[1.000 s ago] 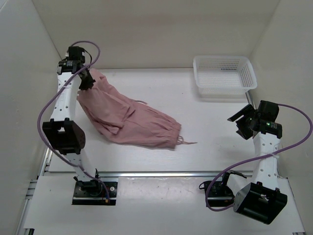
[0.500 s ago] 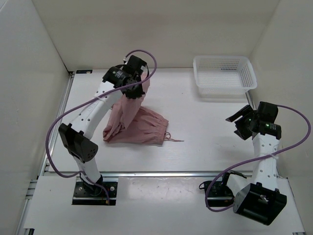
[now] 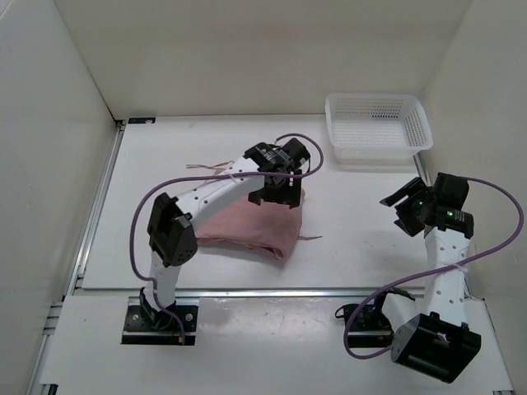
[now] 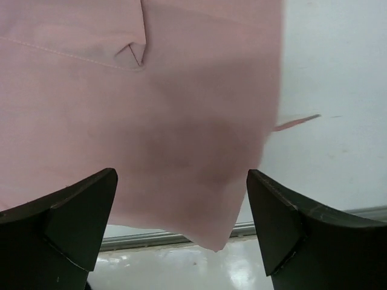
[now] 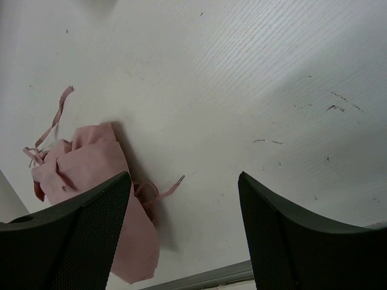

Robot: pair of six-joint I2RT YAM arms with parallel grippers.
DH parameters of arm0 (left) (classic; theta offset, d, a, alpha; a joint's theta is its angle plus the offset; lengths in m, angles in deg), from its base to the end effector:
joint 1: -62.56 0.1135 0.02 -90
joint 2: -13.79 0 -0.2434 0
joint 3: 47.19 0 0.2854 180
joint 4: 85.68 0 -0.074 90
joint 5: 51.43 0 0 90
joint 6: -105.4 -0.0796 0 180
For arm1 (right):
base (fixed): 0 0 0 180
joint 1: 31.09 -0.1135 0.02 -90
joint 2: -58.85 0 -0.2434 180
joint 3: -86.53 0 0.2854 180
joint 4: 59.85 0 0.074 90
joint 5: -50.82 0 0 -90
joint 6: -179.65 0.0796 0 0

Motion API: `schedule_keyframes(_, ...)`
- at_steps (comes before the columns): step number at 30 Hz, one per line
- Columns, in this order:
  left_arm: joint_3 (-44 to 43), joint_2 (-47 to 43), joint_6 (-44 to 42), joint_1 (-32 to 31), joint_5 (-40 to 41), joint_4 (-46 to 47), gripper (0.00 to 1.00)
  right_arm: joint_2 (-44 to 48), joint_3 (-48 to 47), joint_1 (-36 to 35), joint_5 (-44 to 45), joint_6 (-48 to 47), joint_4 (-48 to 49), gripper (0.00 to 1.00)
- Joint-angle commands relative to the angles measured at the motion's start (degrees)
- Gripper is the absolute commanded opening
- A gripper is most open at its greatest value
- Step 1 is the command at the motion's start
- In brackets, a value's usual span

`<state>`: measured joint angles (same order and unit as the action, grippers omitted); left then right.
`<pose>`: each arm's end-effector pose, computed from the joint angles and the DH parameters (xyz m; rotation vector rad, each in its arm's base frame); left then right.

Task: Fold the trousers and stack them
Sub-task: Fold the trousers

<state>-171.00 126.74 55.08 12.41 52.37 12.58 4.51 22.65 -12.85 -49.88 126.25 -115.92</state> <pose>0.2996 -0.3293 0.2485 0.1941 2.7297 -0.0909 0.2556 -0.0687 0.2481 1.0238 2.1675 0.3738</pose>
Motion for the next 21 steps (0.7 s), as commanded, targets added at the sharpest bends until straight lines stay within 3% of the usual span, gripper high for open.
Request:
schedule_keyframes(1, -3.45, -2.19, -1.71, 2.24, 1.31, -3.43, 1.0, 0.73, 0.15, -0.4, -1.51, -1.96, -0.18, 0.76)
schedule_keyframes(5, -4.78, -9.39, -4.87, 8.82, 0.52, -3.43, 0.99, 0.73, 0.15, -0.4, -3.36, -3.28, -0.18, 0.76)
schedule_keyframes(8, 2.14, -14.4, -6.71, 16.56, 0.52, -1.77, 0.87, -0.32, -0.37, -2.59, -6.96, -4.78, 1.31, 0.69)
schedule_keyframes(9, 4.78, -15.55, -6.72, 18.49, 0.52, -0.89, 0.75, -0.32, -0.89, -5.73, -7.84, -4.78, 2.71, 0.59)
schedule_keyframes(11, 14.26, -17.75, -8.38, 22.63, -1.23, 3.13, 0.62, -2.42, -2.04, -11.27, -7.85, -5.31, 4.21, 0.42)
schedule_keyframes(12, 17.86, -19.67, -8.39, 23.42, -1.76, 4.99, 0.57, -4.87, -3.96, -18.69, -6.8, -5.31, 5.61, 0.26)
schedule_keyframes(13, 25.12, -20.48, -9.0, 24.74, -3.59, 7.0, 0.45, -6.72, -5.28, -22.94, -5.83, -5.31, 6.14, 0.22)
schedule_keyframes(16, 34.13, -21.01, -7.7, 26.94, -7.98, 13.08, 0.29, -16.64, -9.94, -37.72, -3.37, -4.0, 7.29, 0.09)
schedule_keyframes(18, 39.59, -21.01, -6.99, 28.88, -8.0, 13.7, 0.28, -23.39, -13.46, -45.96, -2.32, -3.47, 8.78, 0.06)
schedule_keyframes(21, 44.08, -21.01, -4.62, 30.19, -7.39, 16.51, 0.29, -31.74, -16.36, -52.49, -0.73, -2.94, 11.59, 0.05)
